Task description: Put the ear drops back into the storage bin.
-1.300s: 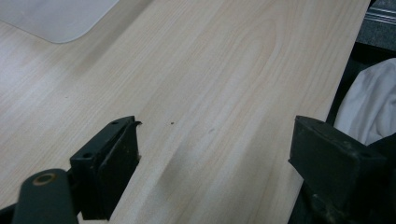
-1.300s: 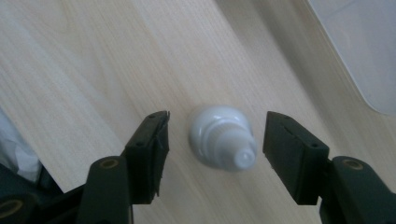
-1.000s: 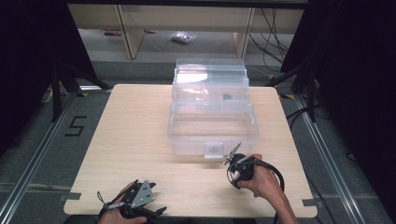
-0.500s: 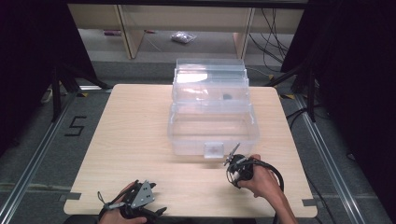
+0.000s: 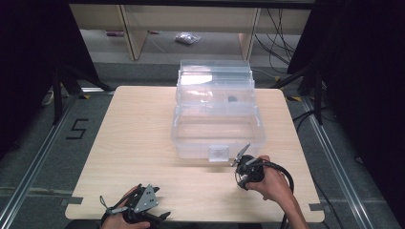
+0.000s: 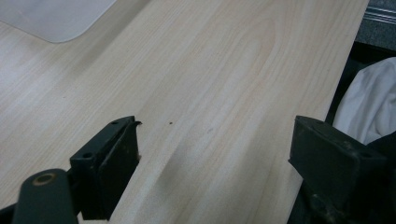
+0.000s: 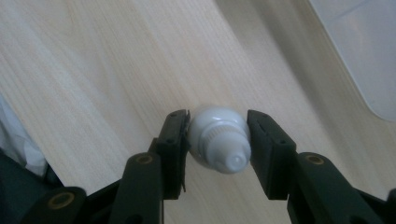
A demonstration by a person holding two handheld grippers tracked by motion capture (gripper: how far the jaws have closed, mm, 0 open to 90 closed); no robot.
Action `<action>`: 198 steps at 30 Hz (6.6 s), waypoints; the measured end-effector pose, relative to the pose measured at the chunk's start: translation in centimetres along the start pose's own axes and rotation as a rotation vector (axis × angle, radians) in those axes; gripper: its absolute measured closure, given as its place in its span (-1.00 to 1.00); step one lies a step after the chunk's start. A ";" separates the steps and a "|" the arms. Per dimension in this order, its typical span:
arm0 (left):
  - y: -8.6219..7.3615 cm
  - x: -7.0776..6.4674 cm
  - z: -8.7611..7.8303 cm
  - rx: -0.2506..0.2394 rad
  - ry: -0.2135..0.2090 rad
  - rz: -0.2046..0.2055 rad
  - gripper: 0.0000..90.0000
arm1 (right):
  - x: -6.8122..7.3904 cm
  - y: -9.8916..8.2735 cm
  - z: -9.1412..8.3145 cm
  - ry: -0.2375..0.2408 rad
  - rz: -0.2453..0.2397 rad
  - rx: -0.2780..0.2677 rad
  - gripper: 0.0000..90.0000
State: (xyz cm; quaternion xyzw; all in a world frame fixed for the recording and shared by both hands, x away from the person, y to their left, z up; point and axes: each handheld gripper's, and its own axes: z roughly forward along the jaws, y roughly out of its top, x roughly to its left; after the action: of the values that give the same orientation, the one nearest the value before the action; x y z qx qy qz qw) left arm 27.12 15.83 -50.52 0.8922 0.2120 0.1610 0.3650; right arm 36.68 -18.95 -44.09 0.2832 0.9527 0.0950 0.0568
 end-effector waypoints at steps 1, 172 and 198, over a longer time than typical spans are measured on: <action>0.0 0.0 0.0 -0.004 -0.003 -0.006 -0.66 | -0.2 0.0 -0.1 0.003 -0.013 -0.008 0.33; -0.1 0.2 0.0 0.018 -0.006 -0.005 -0.66 | -13.4 7.4 -3.2 -0.019 0.281 0.006 -0.35; -0.1 0.1 0.0 0.022 0.001 -0.011 -0.66 | -9.5 5.2 -6.3 -0.038 0.234 -0.143 -0.43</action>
State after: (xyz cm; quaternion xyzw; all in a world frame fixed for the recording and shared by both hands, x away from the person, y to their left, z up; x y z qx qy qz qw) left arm 27.23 15.94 -50.60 0.8948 0.2187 0.1570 0.3562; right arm 46.30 -20.84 -36.27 0.3893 0.9027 0.1635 0.0833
